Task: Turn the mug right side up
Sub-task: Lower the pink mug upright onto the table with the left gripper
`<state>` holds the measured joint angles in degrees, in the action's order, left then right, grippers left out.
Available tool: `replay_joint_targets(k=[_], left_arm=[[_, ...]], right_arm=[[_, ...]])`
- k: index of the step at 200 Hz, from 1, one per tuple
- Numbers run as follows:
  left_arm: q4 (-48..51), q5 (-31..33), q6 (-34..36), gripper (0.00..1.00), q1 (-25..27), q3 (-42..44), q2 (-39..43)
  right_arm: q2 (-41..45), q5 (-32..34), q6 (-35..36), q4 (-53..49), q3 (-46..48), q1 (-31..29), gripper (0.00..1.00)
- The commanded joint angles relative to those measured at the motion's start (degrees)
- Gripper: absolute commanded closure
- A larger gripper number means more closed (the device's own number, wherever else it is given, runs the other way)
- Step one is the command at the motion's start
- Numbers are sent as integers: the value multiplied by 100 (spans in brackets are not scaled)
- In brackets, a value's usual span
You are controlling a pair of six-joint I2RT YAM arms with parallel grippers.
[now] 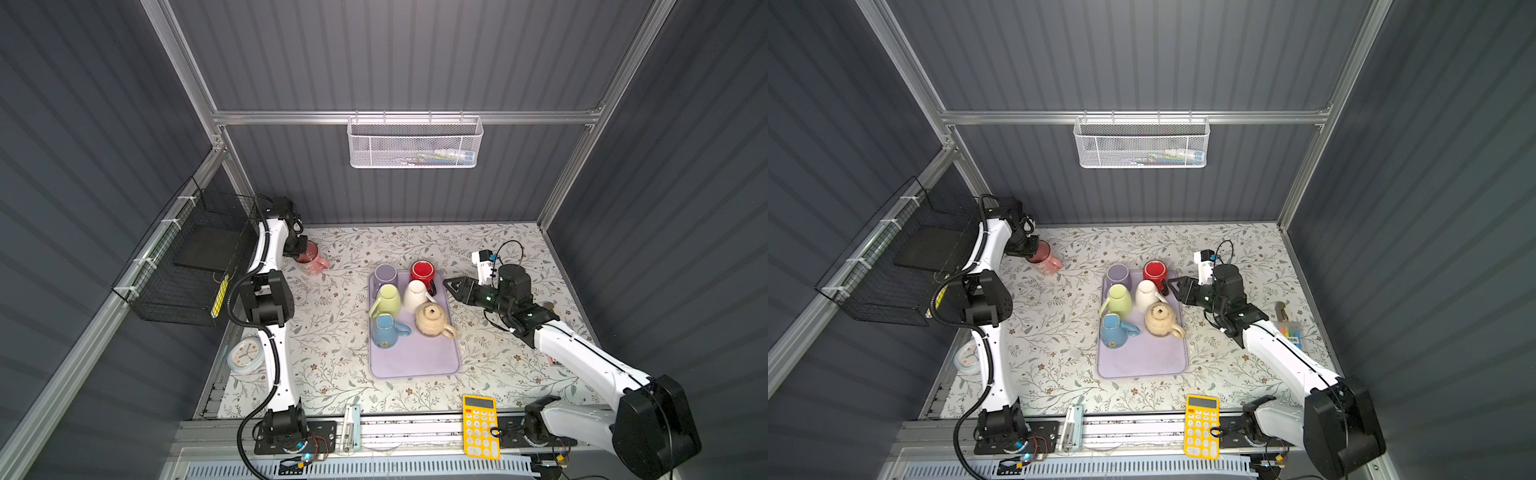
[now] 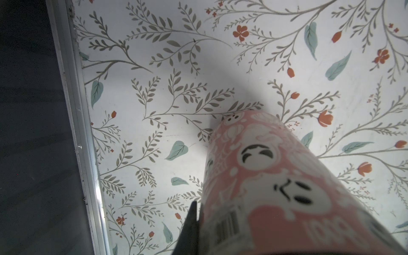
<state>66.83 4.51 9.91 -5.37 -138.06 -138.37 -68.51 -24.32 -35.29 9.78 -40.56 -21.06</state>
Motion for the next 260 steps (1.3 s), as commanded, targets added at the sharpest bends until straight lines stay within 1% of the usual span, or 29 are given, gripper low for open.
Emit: replay_joint_targets(k=[1,25,69,129,260], left_arm=[[-124,-71,-50,95,-35,-90,-2],[-131,-38,-55,86,-42,-81,-12],[-167,-16,-60,78,-78,-47,-45],[-278,12,-84,73,-122,62,-6],[-475,109,-90,72,-232,211,221]], right_arm=[[-77,34,105,54,-130,-33,54],[-114,21,90,77,-135,-38,54],[-147,23,94,77,-156,-38,54],[-136,29,108,50,-154,-31,54],[-110,59,90,-11,-147,-47,55]])
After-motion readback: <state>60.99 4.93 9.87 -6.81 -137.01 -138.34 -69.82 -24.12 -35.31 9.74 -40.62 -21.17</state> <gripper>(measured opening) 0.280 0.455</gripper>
